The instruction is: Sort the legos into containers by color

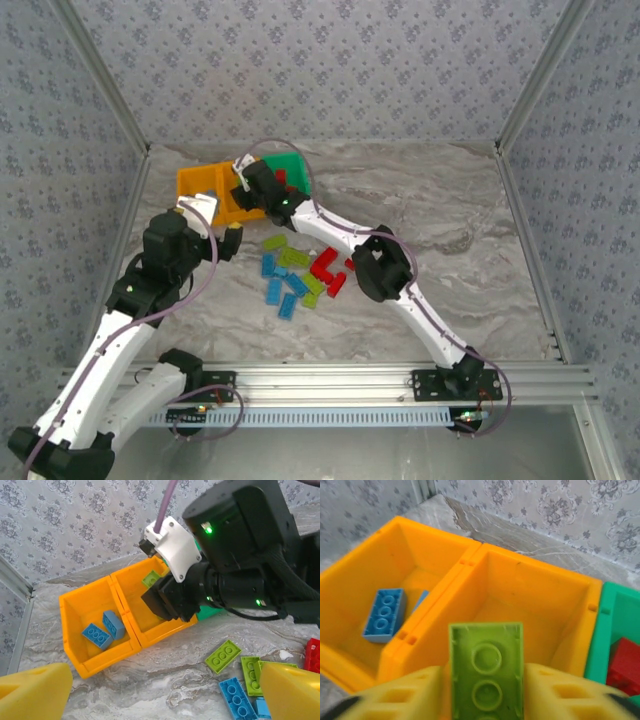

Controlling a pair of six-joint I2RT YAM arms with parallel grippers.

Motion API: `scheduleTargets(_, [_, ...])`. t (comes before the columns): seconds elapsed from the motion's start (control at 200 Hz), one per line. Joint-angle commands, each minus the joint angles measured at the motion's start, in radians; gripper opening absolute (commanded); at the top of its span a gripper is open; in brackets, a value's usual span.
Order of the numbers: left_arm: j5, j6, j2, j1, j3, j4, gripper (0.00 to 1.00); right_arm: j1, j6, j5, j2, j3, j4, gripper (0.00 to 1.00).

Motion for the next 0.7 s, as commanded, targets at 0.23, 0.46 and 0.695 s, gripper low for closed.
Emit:
scheduleTargets(0.23, [0.006, -0.005, 0.012, 0.005, 0.003, 0.014, 0.97, 0.011, -0.081, 0.01, -0.214, -0.109, -0.164, 0.52])
scheduleTargets(0.46, [0.025, -0.085, 0.137, 0.001, 0.081, -0.12, 0.99, 0.01, -0.084, -0.026, -0.728, -0.767, 0.039, 0.54])
scheduleTargets(0.695, [0.229, -0.364, 0.367, -0.011, 0.161, -0.228, 0.99, -0.011, -0.038, -0.223, -1.141, -1.085, -0.198, 0.65])
